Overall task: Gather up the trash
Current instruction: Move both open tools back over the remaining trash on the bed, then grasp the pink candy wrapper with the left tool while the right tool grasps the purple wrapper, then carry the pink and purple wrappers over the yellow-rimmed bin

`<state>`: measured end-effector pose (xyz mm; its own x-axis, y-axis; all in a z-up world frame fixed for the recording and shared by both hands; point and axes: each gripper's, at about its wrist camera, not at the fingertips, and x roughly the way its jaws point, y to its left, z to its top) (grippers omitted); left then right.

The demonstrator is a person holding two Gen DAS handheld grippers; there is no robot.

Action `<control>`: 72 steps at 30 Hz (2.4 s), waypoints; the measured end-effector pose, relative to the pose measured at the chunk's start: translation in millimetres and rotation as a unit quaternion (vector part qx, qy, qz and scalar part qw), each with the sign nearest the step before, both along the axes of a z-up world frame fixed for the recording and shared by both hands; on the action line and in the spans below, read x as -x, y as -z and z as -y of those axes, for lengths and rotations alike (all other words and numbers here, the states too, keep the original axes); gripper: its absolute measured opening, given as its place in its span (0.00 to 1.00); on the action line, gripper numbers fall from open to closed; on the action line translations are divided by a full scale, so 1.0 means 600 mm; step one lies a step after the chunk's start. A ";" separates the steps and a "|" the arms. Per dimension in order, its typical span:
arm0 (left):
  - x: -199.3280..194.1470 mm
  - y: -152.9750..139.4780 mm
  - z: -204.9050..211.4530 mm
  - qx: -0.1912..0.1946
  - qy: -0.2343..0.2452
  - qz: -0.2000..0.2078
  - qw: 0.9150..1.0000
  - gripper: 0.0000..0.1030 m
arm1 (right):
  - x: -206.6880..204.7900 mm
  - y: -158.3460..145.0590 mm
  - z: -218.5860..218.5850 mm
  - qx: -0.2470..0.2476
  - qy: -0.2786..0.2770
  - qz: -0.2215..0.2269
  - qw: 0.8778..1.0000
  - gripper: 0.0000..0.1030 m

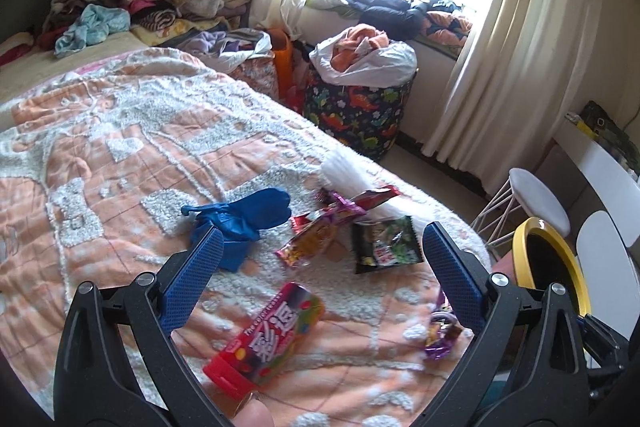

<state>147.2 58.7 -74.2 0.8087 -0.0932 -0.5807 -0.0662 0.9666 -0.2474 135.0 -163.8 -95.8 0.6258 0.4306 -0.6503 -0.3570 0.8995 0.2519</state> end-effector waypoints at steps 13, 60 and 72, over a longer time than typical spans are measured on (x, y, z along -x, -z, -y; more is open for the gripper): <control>-0.075 0.020 0.029 -0.017 0.049 -0.037 0.998 0.56 | -0.052 0.047 -0.035 0.004 0.012 -0.053 0.999 0.73; -0.047 -0.023 0.032 0.025 0.063 -0.012 0.998 0.25 | -0.039 0.035 -0.022 -0.069 -0.032 -0.044 0.996 0.30; -0.023 -0.054 0.045 0.030 0.074 0.007 0.997 0.25 | -0.029 -0.004 0.009 -0.078 -0.023 -0.011 0.997 0.30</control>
<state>161.2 31.6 -41.8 0.7916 -0.2470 -0.5589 0.0807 0.9489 -0.3050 152.3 -169.1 -93.3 0.5888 0.5554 -0.5872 -0.3900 0.8316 0.3955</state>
